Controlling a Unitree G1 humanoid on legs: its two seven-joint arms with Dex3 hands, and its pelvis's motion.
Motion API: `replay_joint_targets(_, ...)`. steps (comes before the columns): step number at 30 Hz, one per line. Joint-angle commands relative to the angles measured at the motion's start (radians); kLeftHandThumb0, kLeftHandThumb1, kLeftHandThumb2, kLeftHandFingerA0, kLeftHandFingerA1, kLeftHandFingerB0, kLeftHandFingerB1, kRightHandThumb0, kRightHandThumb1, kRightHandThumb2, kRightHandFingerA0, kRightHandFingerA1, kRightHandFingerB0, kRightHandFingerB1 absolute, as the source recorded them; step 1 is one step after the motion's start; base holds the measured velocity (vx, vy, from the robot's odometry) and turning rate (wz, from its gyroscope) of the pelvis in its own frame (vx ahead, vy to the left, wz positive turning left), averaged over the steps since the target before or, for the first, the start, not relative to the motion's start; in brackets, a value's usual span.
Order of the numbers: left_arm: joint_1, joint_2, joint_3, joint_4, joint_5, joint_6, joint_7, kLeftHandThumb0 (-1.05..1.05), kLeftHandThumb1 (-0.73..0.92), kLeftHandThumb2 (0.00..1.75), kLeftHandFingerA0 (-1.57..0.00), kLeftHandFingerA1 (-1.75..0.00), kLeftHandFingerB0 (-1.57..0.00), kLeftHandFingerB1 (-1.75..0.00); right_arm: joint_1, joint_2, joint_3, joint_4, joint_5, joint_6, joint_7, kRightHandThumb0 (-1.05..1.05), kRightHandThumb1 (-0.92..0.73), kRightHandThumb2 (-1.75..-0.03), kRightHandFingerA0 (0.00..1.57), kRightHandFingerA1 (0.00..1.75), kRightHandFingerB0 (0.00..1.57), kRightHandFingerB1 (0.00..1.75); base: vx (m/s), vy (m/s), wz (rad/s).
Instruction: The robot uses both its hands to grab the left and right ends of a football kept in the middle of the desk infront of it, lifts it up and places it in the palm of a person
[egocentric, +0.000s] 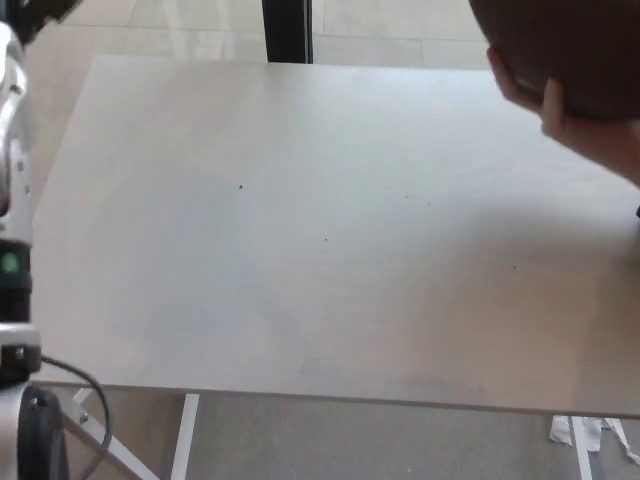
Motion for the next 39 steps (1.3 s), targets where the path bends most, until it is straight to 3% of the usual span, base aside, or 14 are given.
replay_joint_targets(1,1.134,-0.084,0.973,-0.791,-0.590,-0.020,-0.399,-0.84,0.73,1.09,-0.29,-0.63,-0.04,-0.43,0.829,-0.117,-0.387,-0.666,0.375,0.180,0.354,-0.85,-0.72,-1.07,1.01,1.27,0.05,0.36,0.00,0.000,0.00)
replay_joint_targets(4,1.198,-0.093,1.074,-0.557,-0.643,-0.199,-0.454,-0.87,0.73,1.07,-0.29,-0.62,-0.05,-0.41,0.901,-0.033,-0.410,-0.613,0.297,0.083,0.398,-0.85,-0.90,-0.67,0.95,1.52,0.12,0.28,0.00,0.000,0.00)
replay_joint_targets(8,1.191,0.055,1.244,0.004,-0.644,-0.327,-0.319,-0.83,0.72,1.05,-0.35,-0.61,-0.10,-0.50,0.827,-0.014,-0.438,-0.294,0.126,-0.183,0.444,-0.64,-0.86,-0.68,0.28,0.39,0.04,0.21,0.00,0.000,0.00)
replay_joint_targets(9,1.203,0.092,1.247,0.096,-0.619,-0.322,-0.274,-0.77,0.73,1.06,-0.28,-0.57,-0.06,-0.43,0.829,-0.022,-0.430,-0.232,0.058,-0.245,0.435,-0.74,-0.67,-0.98,0.79,1.29,0.01,0.43,0.00,0.000,0.00)
replay_joint_targets(11,1.204,0.115,1.249,0.153,-0.602,-0.296,-0.219,-0.79,0.75,1.07,-0.30,-0.56,-0.06,-0.37,0.815,-0.030,-0.440,-0.176,0.053,-0.274,0.419,-0.62,-0.84,-0.65,0.81,1.75,0.20,0.40,0.00,0.000,0.00)
replay_joint_targets(12,1.212,0.123,1.240,0.180,-0.576,-0.287,-0.183,-0.80,0.92,0.71,-0.90,-0.95,-0.15,-0.34,0.805,-0.043,-0.446,-0.137,0.050,-0.277,0.402,-0.66,-0.77,-0.70,0.82,1.70,0.15,0.41,0.00,0.000,0.00)
replay_joint_targets(13,1.225,0.140,1.210,0.249,-0.532,-0.312,-0.150,-0.77,0.91,0.73,-0.27,-0.59,0.00,-0.24,0.789,-0.076,-0.444,-0.063,0.017,-0.269,0.355,-0.72,-0.83,-0.65,0.80,1.57,0.15,0.40,0.00,0.000,0.00)
replay_joint_targets(15,1.224,0.158,1.193,0.324,-0.516,-0.348,-0.145,-0.77,0.91,0.73,-0.27,-0.59,0.00,-0.24,0.771,-0.105,-0.439,-0.003,-0.008,-0.254,0.311,-0.72,-0.83,-0.65,0.80,1.57,0.15,0.40,0.00,0.000,0.00)
replay_joint_targets(16,1.217,0.146,1.190,0.294,-0.514,-0.317,-0.135,-0.78,0.73,1.02,-0.07,-0.56,-0.04,-0.27,0.750,-0.116,-0.445,0.014,0.018,-0.232,0.299,-0.37,-0.51,-1.08,1.19,1.25,0.00,0.51,0.00,0.000,0.00)
replay_joint_targets(17,1.186,0.136,1.165,0.257,-0.495,-0.275,-0.112,-0.70,0.92,0.69,-0.11,-0.58,0.00,-0.26,0.687,-0.133,-0.454,0.025,0.074,-0.167,0.244,-0.70,-0.78,-0.63,0.21,1.08,0.07,0.29,0.00,0.000,0.00)
replay_joint_targets(23,0.934,0.204,1.018,0.348,-0.429,-0.241,-0.080,-0.78,0.71,1.04,-0.14,-0.62,-0.02,-0.23,0.420,-0.338,-0.416,0.141,0.092,0.053,0.052,-0.54,-0.84,-0.64,0.28,0.95,0.00,0.11,0.00,0.000,0.00)
replay_joint_targets(26,0.916,0.082,0.903,0.077,-0.380,-0.087,-0.052,-0.74,0.92,0.70,-0.14,-0.59,0.00,-0.17,0.226,-0.477,-0.406,0.326,0.108,0.108,-0.004,-0.88,-0.80,-1.01,0.00,0.10,0.00,0.01,0.00,0.000,0.00)
replay_joint_targets(32,1.036,0.109,0.587,0.120,-0.187,-0.015,-0.253,-0.79,0.70,1.05,-0.37,-0.73,0.00,-0.37,0.203,-0.472,-0.337,0.570,0.006,0.025,0.062,-0.87,-0.80,-0.67,0.54,1.30,0.00,0.01,0.00,0.000,0.00)
replay_joint_targets(39,1.053,0.201,0.476,0.347,-0.164,-0.107,-0.324,-0.77,0.71,1.00,-0.22,-0.63,-0.10,-0.48,0.372,-0.528,-0.228,0.694,-0.074,-0.083,0.337,-1.04,-0.72,-1.04,0.51,0.87,0.00,0.00,0.00,0.000,0.00)
